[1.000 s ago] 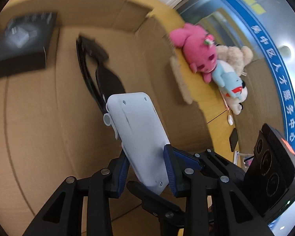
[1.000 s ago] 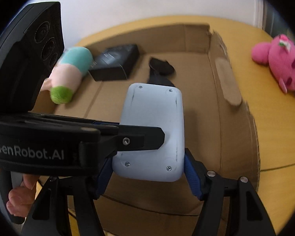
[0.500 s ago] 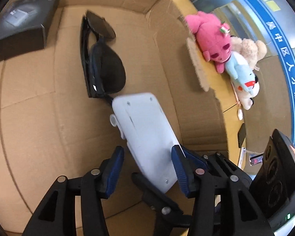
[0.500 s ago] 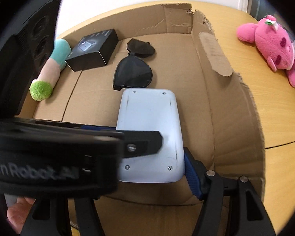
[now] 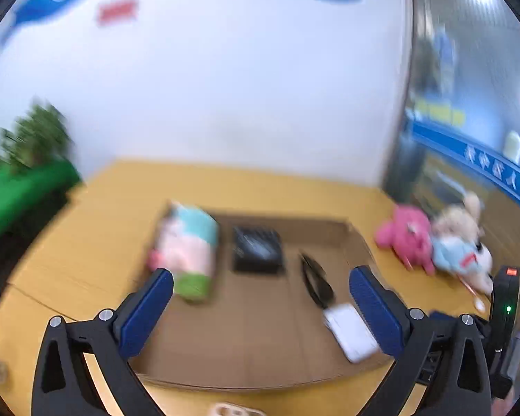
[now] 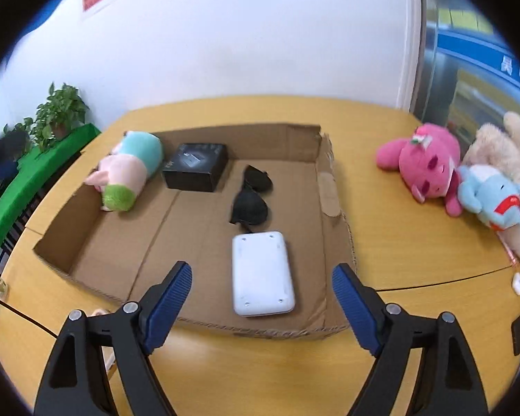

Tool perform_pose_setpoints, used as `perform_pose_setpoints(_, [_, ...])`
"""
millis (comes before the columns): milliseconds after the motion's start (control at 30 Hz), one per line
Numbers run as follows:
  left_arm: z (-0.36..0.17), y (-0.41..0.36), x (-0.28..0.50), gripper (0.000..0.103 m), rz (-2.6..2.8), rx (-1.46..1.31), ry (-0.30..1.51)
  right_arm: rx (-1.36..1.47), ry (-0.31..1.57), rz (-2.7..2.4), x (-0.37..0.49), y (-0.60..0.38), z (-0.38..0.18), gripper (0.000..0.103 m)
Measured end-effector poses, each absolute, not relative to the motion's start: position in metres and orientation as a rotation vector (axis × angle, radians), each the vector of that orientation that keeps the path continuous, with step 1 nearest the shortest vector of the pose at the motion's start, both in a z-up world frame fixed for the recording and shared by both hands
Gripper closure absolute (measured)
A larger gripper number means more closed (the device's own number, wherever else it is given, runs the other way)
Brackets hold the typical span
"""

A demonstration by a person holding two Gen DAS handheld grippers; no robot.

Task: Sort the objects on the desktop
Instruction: 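Lower the power bank into the box and open the left gripper, then move the left gripper toward the clear phone case on the table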

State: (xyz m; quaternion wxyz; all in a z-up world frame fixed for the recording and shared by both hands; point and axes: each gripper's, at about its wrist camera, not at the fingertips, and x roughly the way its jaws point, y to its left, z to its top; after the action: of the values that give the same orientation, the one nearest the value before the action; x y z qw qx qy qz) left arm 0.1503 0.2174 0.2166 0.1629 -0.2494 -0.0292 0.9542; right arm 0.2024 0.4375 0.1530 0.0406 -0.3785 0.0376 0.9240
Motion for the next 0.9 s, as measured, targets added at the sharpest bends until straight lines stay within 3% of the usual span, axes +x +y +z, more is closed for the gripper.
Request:
perform_pose_setpoints(267, [0.208,0.204,0.188,0.000,2.801,-0.695,0.025,-1.074,0.016,2.875,0.219,0.406,0.168,0.019])
perform_pose_setpoints(900, [0.180,0.224,0.200,0.000,2.717,-0.773,0.091,-1.064,0.030,2.858,0.234,0.409,0.165,0.019])
